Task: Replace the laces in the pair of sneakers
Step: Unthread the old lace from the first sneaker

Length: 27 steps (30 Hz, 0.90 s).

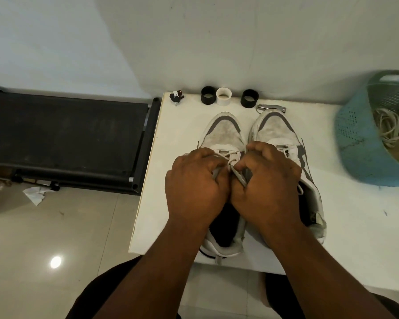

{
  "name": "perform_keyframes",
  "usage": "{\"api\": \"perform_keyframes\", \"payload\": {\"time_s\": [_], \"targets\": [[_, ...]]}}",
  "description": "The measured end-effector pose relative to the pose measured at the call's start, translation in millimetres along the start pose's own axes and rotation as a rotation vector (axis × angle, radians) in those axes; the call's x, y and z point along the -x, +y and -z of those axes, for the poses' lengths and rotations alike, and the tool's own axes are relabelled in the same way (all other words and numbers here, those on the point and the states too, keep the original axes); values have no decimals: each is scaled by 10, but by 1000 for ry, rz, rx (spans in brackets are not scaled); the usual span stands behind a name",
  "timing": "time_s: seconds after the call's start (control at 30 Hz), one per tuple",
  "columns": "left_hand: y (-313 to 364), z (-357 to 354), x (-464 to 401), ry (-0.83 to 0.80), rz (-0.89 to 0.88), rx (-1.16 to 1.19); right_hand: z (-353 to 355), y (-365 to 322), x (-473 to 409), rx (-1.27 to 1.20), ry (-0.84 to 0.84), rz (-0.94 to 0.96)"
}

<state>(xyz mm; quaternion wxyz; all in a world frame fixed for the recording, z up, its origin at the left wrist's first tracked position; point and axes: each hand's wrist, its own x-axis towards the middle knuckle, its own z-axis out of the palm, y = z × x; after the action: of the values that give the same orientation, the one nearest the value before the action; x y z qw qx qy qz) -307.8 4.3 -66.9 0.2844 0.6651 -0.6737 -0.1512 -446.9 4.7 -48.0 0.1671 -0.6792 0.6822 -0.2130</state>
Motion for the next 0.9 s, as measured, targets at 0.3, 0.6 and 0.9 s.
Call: {"api": "perform_keyframes", "payload": {"time_s": [0.3, 0.6, 0.9], "targets": [[-31, 131, -145, 7, 348, 555, 18, 3, 8, -18, 20, -27], [31, 19, -61, 146, 191, 249, 38, 21, -3, -59, 24, -30], [-12, 138, -107, 16, 133, 330, 32, 0, -16, -55, 37, -30]]}}
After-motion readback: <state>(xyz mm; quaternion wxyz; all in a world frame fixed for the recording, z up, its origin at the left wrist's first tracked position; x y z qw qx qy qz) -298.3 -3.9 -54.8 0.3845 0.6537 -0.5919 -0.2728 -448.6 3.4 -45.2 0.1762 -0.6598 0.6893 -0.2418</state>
